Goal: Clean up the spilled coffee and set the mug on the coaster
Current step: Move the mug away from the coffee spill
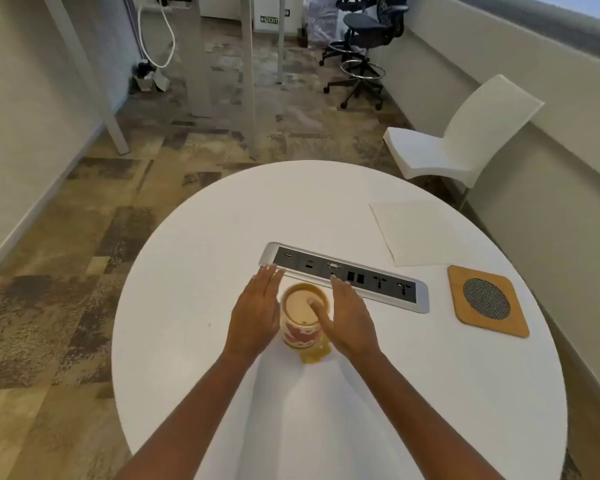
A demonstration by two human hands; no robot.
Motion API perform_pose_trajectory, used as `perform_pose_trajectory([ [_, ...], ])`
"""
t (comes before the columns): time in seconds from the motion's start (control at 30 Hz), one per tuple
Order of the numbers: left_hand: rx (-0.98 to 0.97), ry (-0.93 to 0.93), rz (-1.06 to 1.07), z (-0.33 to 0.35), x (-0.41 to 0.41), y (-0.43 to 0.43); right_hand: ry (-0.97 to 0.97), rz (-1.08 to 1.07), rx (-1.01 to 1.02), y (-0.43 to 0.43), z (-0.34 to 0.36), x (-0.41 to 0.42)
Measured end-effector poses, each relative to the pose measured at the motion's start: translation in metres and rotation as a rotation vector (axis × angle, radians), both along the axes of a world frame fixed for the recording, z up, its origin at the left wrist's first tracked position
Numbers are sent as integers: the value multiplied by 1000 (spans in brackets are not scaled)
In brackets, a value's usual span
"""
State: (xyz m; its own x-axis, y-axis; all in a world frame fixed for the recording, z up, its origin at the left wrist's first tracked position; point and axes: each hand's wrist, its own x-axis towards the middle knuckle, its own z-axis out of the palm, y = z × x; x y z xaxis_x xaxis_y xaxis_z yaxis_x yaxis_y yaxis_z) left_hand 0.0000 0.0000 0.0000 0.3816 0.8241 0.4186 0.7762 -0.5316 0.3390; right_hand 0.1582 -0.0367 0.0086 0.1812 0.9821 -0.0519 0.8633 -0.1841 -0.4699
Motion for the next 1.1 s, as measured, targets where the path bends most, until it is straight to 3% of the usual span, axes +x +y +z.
perform_pose_trajectory([
  [0.17, -56, -49, -24, -11, -29, 9, -170, 124, -207, 18, 11, -14],
  [0.33, -91, -10, -153, -15, -41, 10, -287, 161, -280, 23, 18, -25],
  [0.53, -171, -23, -161, -22, -44, 16, -393, 186, -297, 26, 20, -29],
  [0.67, -282, -27, -125, -27, -43, 19, -396, 221, -294, 31, 23, -28],
  [1.1, -219, -39, -94, -22, -52, 23, -314, 203, -285, 42, 28, -37],
])
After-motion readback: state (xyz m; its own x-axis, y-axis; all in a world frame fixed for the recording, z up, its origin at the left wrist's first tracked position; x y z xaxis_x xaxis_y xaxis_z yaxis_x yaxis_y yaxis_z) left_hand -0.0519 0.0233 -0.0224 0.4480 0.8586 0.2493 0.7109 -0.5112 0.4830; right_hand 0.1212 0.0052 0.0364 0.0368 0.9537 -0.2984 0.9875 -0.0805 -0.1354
